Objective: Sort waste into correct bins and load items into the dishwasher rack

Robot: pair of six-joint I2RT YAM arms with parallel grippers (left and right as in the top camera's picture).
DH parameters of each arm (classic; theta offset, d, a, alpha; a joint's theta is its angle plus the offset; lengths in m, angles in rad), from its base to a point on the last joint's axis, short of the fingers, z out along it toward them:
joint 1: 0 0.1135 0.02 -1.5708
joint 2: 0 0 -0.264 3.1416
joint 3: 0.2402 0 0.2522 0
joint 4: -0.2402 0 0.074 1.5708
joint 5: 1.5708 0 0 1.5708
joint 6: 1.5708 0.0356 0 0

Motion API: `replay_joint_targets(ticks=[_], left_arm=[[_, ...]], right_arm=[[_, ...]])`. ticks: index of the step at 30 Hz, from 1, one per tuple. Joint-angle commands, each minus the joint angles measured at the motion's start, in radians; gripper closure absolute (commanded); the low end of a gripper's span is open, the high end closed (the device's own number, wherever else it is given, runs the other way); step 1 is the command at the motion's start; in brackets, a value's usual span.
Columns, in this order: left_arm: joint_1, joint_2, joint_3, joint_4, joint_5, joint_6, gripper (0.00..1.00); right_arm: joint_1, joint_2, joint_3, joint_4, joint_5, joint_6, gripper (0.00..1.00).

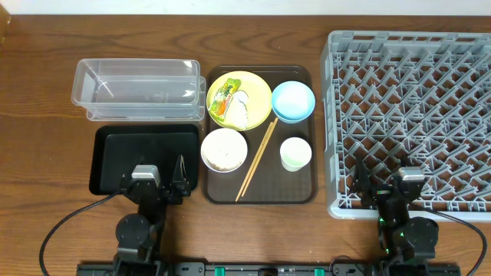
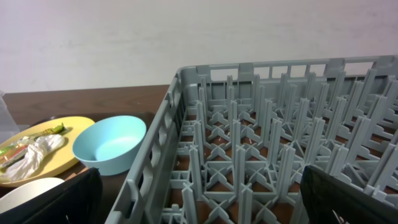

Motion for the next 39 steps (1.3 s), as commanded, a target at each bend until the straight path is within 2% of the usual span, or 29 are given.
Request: replay_joint_targets(ticks=[1, 21, 27, 33, 39], left_arm=[[0.006, 0.002, -0.022, -0.036, -0.002, 0.017, 0.11], [0.006, 0.002, -0.022, -0.035, -0.002, 0.017, 0.11], [0.006, 0.021, 0.006, -0.062, -0.002, -0.067, 0.11], [0.006, 0.177, 0.172, -0.208, -0.002, -0.066, 0.11], [0.006, 0.489, 0.42, -0.351, -0.002, -0.065, 0.1]], right_arm=[[0.01, -0.005, -0.002, -0.004, -0.003, -0.013, 0.01], [0.01, -0.005, -0.002, -0.002, -0.001, -0.012, 0.01], [0.009, -0.002, 0.007, -0.002, 0.011, 0.011, 0.01], [0.009, 0.072, 0.126, -0.116, 0.111, 0.01, 0.01], [0.009, 0.293, 0.338, -0.238, 0.161, 0.006, 0.01]])
